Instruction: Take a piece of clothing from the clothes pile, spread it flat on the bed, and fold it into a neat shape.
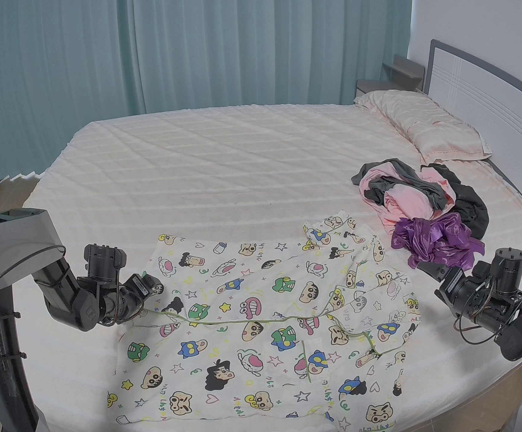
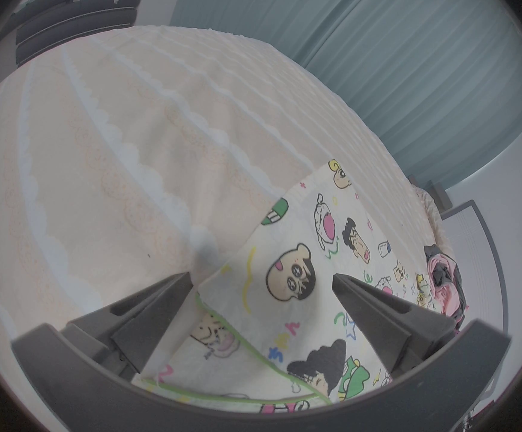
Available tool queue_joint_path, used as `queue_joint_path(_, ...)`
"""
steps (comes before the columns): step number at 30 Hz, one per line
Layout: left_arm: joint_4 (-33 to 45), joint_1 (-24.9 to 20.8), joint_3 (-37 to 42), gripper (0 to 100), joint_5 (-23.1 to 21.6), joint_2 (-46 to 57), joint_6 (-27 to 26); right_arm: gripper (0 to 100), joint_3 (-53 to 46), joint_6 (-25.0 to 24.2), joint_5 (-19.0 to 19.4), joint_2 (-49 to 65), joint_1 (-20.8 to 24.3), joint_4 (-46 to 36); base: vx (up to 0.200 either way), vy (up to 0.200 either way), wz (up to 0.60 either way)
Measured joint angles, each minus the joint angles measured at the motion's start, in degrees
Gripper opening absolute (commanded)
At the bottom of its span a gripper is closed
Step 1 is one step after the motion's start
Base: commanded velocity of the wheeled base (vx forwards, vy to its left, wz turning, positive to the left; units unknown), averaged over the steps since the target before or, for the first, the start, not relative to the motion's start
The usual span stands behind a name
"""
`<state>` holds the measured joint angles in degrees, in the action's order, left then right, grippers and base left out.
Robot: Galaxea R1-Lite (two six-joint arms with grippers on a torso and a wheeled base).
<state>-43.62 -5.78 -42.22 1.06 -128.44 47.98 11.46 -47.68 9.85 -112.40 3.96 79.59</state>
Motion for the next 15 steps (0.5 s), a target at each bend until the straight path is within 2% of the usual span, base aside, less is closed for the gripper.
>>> queue_joint_path(1, -0.3, -0.1, 0.2, 0, 0.0, 0.1, 0.0, 100, -0.1, 0.0, 0.2, -0.1, 0.0, 0.0, 0.0, 0.0, 0.0)
queue_joint_path(7, -1.7, -0.3, 0.7, 0, 0.4, 0.1, 0.0, 100, -0.4, 0.0, 0.7, -0.3, 0.1, 0.0, 0.0, 0.0, 0.0)
queue_joint_path(15, -2.0, -0.4, 3.2, 0, 4.5, 1.4, -0.1, 100, -0.5, 0.0, 1.0, -0.4, 0.2, 0.0, 0.0, 0.0, 0.0)
